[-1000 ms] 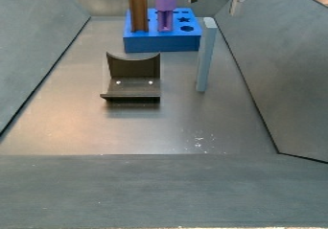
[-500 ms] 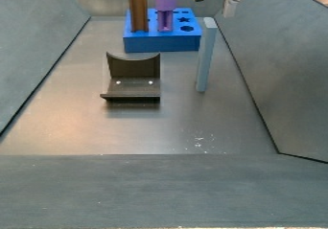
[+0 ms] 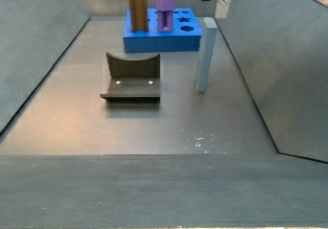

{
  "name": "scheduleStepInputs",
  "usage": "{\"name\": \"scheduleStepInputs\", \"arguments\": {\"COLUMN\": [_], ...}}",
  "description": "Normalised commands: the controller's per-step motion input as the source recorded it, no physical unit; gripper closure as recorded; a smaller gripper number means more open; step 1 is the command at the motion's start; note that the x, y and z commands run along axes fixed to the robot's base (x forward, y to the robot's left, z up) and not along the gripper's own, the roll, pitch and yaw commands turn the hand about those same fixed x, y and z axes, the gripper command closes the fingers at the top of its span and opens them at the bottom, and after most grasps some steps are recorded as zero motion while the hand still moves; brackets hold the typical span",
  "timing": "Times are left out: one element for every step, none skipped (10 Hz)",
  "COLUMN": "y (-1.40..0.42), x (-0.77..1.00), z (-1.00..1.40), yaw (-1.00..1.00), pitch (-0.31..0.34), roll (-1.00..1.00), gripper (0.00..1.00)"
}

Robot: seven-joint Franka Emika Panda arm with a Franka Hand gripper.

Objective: Pick up the square-circle object. Move up. Rotate the square-circle object. Move to above the board. Insert the square-circle object.
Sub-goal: Rotate the square-circle object, then move to above the board.

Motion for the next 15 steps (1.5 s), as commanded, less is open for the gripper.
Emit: {"name": "scheduleStepInputs", "arguments": {"y": [0.01, 0.01, 0.00, 0.00, 0.00, 0.01, 0.01, 0.01, 0.01, 0.01, 0.00, -0.10, -0.10, -0.09, -0.09], "x": [0.04, 0.04, 0.00, 0.02, 0.02, 0.01, 0.01, 0.01, 0.01, 0.01, 0.00, -0.14, -0.14, -0.14, -0.13], "z": [-0.03, -0.03, -1.00, -1.00, -1.00, -0.91, -0.81, -0.60, -0.44, -0.24, 0.00, 1.00, 1.00, 1.00, 1.00], "yaw": [-0.39, -0.22, -0.15, -0.10, -0.08, -0.06, -0.06, -0.05, -0.05, -0.05, -0.04, 0.52, 0.50, 0.37, 0.25], "pitch": [0.039, 0.039, 0.038, 0.020, 0.000, -0.031, -0.042, -0.055, -0.056, -0.053, -0.051, 0.054, 0.061, 0.044, 0.039], "roll": [-0.02, -0.02, -0.02, -0.02, -0.02, -0.03, -0.03, -0.04, -0.05, -0.05, -0.06, 0.18, 0.18, 0.19, 0.19], "gripper": [0.00, 0.00, 0.00, 0.00, 0.00, 0.00, 0.00, 0.00, 0.00, 0.00, 1.00, 1.00, 1.00, 1.00, 1.00]}}
